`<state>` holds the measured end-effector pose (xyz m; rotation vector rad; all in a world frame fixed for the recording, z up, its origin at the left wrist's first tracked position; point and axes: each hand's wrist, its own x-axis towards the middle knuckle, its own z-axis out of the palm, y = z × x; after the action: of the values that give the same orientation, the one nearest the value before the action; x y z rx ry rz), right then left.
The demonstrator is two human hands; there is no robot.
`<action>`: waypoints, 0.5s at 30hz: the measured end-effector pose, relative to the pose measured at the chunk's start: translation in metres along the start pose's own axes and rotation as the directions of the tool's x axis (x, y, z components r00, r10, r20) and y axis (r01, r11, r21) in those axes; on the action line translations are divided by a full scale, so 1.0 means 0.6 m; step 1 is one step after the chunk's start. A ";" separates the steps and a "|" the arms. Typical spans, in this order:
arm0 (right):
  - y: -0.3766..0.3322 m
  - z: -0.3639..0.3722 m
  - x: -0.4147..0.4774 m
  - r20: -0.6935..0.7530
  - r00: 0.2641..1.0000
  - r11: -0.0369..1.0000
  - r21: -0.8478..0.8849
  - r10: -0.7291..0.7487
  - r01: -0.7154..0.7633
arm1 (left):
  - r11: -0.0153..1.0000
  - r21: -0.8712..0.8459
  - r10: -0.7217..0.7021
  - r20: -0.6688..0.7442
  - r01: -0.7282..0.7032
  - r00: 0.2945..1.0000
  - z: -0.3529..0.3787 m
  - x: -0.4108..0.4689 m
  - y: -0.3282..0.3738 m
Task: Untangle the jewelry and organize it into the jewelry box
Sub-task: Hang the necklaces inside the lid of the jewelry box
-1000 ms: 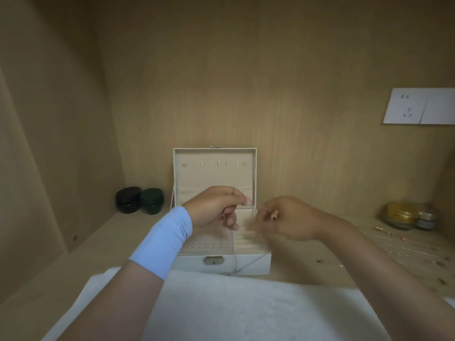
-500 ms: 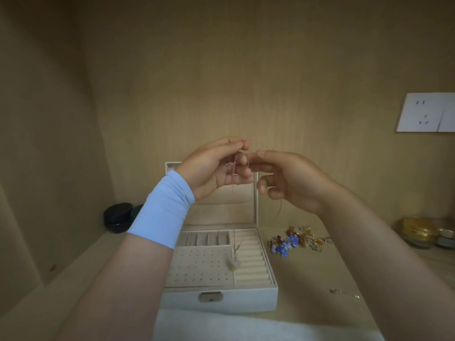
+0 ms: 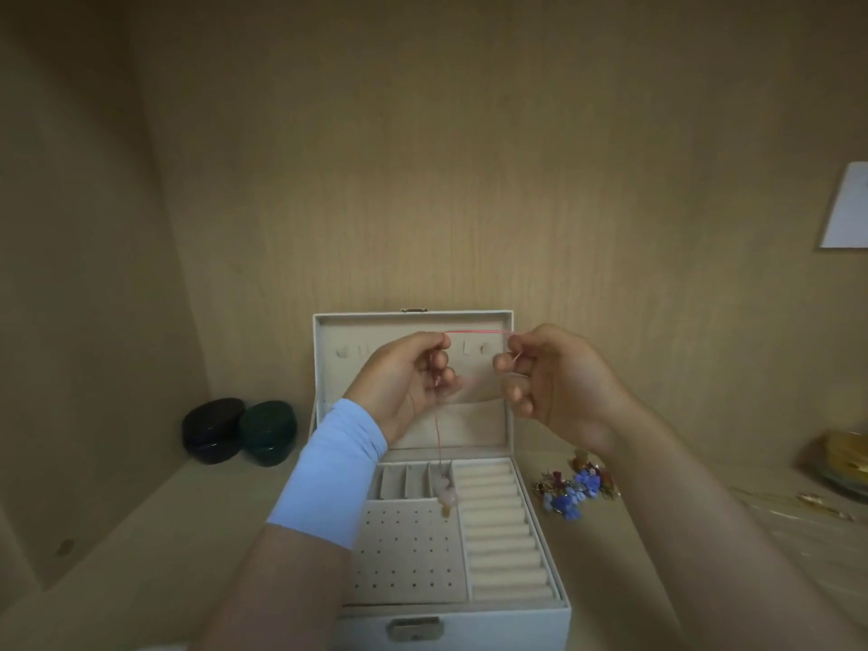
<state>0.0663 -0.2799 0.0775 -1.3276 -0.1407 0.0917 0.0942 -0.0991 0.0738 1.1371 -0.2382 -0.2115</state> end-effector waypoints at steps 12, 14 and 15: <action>0.029 0.012 0.061 -0.537 0.678 0.818 -0.550 -0.502 0.170 | 0.913 0.401 0.214 -0.321 -0.073 0.923 0.034 0.039 -0.023; 0.027 0.019 0.065 -0.545 0.643 0.774 -0.621 -0.538 0.121 | 0.892 0.452 0.198 -0.321 -0.034 0.926 0.040 0.040 -0.028; 0.028 0.021 0.067 -0.550 0.635 0.760 -0.643 -0.543 0.093 | 0.889 0.457 0.180 -0.327 -0.012 0.928 0.042 0.040 -0.032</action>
<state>0.1043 -0.2578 0.0659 -1.8189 0.2852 -0.8737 0.1090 -0.1356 0.0686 1.5962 -0.0110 0.1577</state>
